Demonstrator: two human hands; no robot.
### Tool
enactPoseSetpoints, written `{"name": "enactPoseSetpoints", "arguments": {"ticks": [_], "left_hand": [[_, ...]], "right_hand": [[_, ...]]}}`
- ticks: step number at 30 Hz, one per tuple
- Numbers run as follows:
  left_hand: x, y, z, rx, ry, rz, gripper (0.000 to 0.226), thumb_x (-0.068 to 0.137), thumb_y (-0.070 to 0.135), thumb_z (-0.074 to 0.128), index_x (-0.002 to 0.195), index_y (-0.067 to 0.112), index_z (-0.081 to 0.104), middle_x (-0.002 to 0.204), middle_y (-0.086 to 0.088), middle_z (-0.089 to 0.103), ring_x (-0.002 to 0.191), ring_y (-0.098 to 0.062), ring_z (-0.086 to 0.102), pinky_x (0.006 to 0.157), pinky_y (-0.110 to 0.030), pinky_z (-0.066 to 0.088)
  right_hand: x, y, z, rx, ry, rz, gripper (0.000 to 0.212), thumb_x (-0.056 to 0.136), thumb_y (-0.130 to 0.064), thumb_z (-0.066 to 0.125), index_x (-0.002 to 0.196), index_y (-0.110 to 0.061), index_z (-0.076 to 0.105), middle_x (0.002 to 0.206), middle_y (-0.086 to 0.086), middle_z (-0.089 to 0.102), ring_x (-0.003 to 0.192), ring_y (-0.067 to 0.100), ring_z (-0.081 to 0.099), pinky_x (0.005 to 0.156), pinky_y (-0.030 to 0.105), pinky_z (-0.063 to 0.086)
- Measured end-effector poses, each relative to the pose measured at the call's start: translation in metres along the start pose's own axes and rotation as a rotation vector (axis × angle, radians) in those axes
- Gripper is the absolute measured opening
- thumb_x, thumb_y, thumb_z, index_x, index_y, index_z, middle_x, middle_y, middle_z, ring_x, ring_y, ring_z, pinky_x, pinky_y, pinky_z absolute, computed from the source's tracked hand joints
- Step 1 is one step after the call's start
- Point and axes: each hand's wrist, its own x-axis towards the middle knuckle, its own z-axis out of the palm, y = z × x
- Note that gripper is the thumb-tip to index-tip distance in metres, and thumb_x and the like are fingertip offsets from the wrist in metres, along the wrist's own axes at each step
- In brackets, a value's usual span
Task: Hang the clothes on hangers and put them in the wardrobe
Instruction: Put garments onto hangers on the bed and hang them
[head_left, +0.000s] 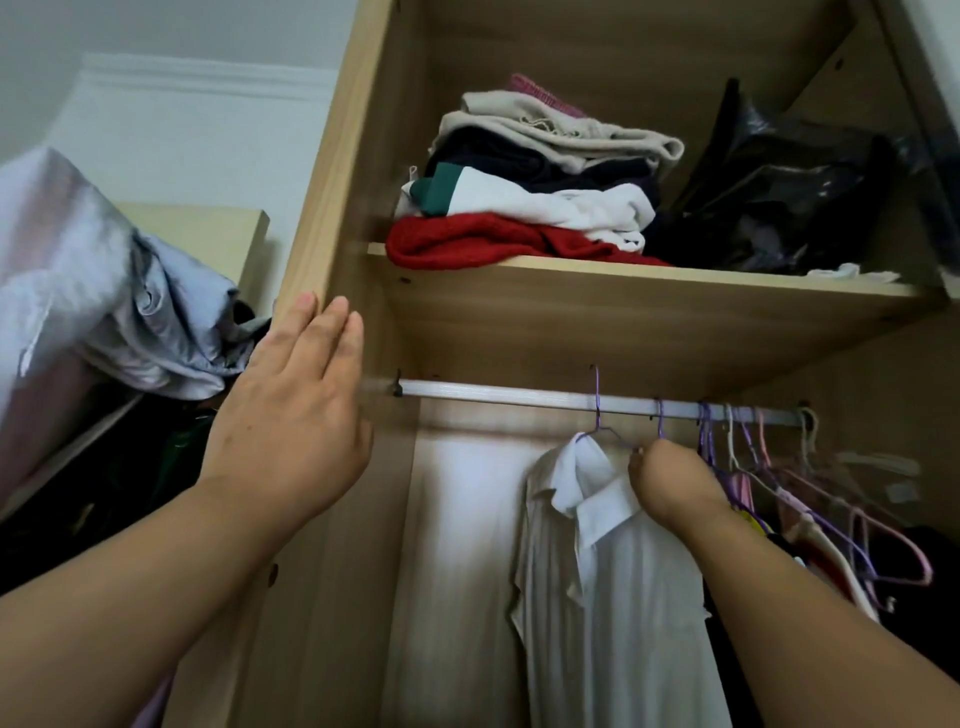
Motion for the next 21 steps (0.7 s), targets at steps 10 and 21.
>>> {"name": "enactPoseSetpoints", "arguments": {"ticks": [10,21], "left_hand": [[-0.015,0.032,-0.001,-0.245,-0.034,0.034,0.068,0.071,0.022,0.067,0.136,0.014,0.049,0.148,-0.017,0.036,0.142,-0.034,0.023,0.110,-0.050,0.026],[-0.080,0.120,0.061,-0.762,-0.693,0.186,0.054,0.097,0.040,0.038,0.146,0.022,0.022,0.153,-0.005,0.026,0.139,-0.024,0.027,0.111,-0.040,0.029]], "right_hand": [[-0.060,0.029,-0.063,0.140,0.136,-0.136,0.020,0.095,-0.026,0.045,0.090,-0.013,0.059,0.092,0.012,0.063,0.083,0.030,0.056,0.069,0.035,0.042],[-0.222,0.023,-0.121,-0.016,-0.045,-0.161,0.014,0.091,-0.025,0.055,0.082,-0.033,0.064,0.071,-0.012,0.065,0.063,0.004,0.058,0.056,0.016,0.040]]}}
